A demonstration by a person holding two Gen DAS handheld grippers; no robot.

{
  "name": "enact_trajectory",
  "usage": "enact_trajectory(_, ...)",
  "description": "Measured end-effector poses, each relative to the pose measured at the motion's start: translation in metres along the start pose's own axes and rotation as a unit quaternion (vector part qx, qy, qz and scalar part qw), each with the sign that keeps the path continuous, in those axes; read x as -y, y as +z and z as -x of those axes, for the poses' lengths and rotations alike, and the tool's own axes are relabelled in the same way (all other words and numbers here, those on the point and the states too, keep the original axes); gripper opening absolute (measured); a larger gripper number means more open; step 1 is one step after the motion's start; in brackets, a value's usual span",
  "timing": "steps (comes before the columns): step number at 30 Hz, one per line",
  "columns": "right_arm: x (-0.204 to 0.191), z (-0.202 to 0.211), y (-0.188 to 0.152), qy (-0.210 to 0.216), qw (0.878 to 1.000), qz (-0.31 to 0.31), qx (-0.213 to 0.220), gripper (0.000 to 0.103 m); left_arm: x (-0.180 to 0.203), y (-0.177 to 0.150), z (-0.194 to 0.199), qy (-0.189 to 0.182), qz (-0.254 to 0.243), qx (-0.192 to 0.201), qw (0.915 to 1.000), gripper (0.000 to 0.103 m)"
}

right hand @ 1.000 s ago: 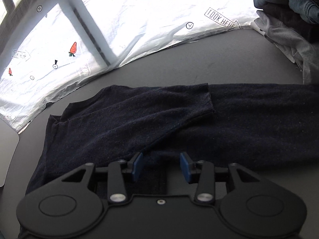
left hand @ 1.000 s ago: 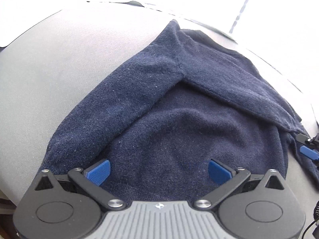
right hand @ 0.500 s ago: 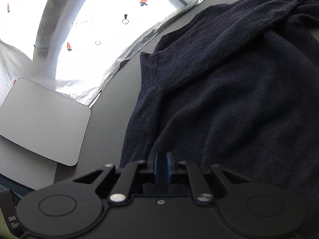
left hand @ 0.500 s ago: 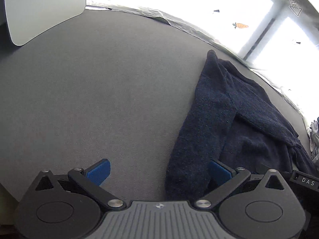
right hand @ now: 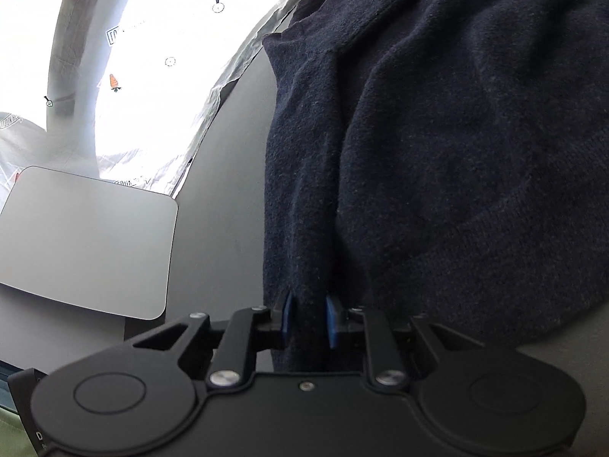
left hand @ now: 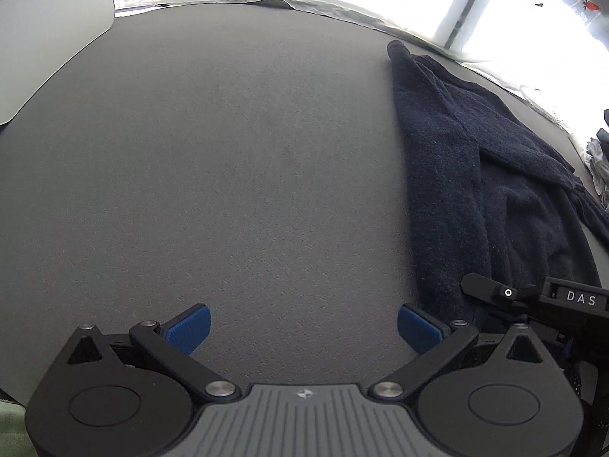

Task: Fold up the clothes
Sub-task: 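Open the right gripper to release the sleeve onto the sweater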

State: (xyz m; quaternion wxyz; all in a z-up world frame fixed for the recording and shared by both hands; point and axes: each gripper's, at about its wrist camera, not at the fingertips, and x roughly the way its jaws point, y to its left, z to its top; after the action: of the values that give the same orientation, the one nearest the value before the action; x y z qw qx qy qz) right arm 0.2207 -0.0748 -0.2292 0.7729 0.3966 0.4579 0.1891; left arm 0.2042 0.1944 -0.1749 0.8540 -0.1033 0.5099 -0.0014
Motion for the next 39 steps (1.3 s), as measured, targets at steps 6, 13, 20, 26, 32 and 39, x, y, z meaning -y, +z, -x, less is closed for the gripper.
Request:
enact_trajectory(6, -0.022, 0.045, 0.01, -0.025, 0.995, 0.057, 0.075, 0.007, 0.009, 0.005, -0.004, -0.021, -0.026, 0.004, 0.9994, 0.103)
enact_trajectory(13, -0.005, 0.051, 0.021, -0.171, 0.972, 0.136, 0.088, 0.007, 0.024, 0.011, -0.017, -0.044, -0.039, -0.007, 0.9982, 0.103)
enact_trajectory(20, 0.001, 0.046, 0.016, -0.2, 0.964, 0.165, 0.063, 0.026, 0.045, 0.021, -0.028, -0.051, -0.059, -0.007, 0.9969, 0.103)
enact_trajectory(26, 0.01, 0.076, 0.039, -0.162, 0.976, 0.107, 0.095, 0.038, 0.054, 0.045, -0.035, -0.044, -0.04, 0.008, 0.9982, 0.103)
enact_trajectory(32, 0.035, 0.106, 0.09, -0.194, 0.969, 0.075, 0.13, 0.041, 0.068, 0.082, -0.046, -0.019, -0.003, 0.032, 0.9993, 0.103)
enact_trajectory(39, 0.071, 0.134, 0.175, -0.24, 0.956, 0.053, 0.164, 0.041, 0.086, 0.135, -0.074, 0.005, 0.048, 0.048, 0.9977, 0.103)
